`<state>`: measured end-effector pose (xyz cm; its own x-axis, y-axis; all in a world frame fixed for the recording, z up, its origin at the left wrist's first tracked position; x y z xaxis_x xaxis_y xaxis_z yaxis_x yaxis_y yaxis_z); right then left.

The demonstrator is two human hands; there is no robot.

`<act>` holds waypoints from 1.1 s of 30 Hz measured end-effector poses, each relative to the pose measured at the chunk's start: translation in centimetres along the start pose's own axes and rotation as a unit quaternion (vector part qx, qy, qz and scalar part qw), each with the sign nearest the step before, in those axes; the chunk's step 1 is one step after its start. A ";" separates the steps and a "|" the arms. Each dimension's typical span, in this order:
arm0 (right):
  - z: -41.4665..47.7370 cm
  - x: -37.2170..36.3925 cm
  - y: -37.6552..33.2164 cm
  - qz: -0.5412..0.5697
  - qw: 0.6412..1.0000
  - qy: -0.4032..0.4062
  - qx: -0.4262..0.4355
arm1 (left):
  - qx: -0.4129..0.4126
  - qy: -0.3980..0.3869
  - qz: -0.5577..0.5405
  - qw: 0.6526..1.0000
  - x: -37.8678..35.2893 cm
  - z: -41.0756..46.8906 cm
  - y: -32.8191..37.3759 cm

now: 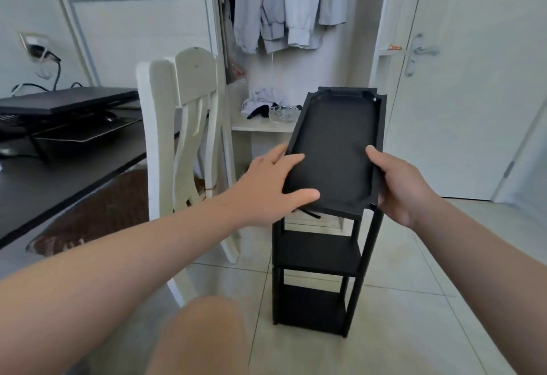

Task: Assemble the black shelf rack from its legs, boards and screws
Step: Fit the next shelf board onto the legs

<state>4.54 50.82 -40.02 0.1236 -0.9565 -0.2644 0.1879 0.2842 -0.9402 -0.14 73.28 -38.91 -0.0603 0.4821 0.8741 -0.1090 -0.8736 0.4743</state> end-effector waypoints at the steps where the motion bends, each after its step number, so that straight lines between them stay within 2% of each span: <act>1: 0.3 -0.6 0.3 0.003 1.000 0.009 0.003 | -0.025 0.002 0.036 0.999 0.0 0.2 -0.4; 4: 1.1 -3.1 1.0 0.017 0.999 0.033 -0.004 | -0.100 0.048 0.147 0.983 0.0 1.2 -1.7; 7: 2.1 -5.7 1.8 0.007 0.999 0.046 -0.010 | -0.141 0.151 0.211 0.955 -0.6 2.7 -3.0; 10: 3.9 -7.3 2.6 -0.005 0.999 0.037 0.002 | -0.167 0.241 0.172 0.940 -0.7 4.9 -4.2; 14: 7.1 -7.1 3.1 -0.088 0.994 0.060 0.028 | -0.153 0.284 0.033 0.946 -0.6 8.1 -5.4; 16: 8.5 -5.8 3.4 -0.161 0.982 0.079 0.064 | -0.132 0.263 -0.091 0.952 -1.2 10.2 -6.3; 18: 9.7 -4.0 3.8 -0.248 0.956 0.101 0.120 | -0.094 0.187 -0.260 0.943 -1.9 12.3 -7.4; 21: 11.1 -0.5 4.8 -0.359 0.903 0.145 0.184 | -0.034 0.104 -0.475 0.873 -3.5 14.5 -8.7; 24: 12.3 2.7 6.6 -0.406 0.878 0.181 0.179 | 0.039 0.098 -0.568 0.816 -5.4 16.5 -10.1; 26: 12.8 4.5 8.3 -0.403 0.886 0.183 0.136 | 0.068 0.064 -0.632 0.769 -6.5 17.6 -10.7; 28: 13.1 5.8 9.9 -0.349 0.915 0.175 0.101 | 0.089 0.019 -0.672 0.735 -7.4 18.3 -11.1; 30: 13.0 6.8 11.2 -0.264 0.945 0.172 0.084 | 0.126 -0.018 -0.669 0.732 -8.2 18.8 -11.3; 33: 12.6 8.4 12.1 -0.207 0.957 0.181 0.087 | 0.200 -0.041 -0.660 0.723 -9.2 19.9 -11.3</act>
<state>20.17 47.03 -50.89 -0.3374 -0.9407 0.0354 0.3119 -0.1472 -0.9386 21.38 77.44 -50.23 -0.1055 0.9218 -0.3729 0.2792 0.3874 0.8786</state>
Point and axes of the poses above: each hand's wrist, its own z-axis towards the middle knuckle, its own x-axis out of the back of the hand, y = z × x, the point moved 3 cm from there along z, towards the middle knuckle, and after that the axes turned 13 degrees about x, right-handed, at the moved point
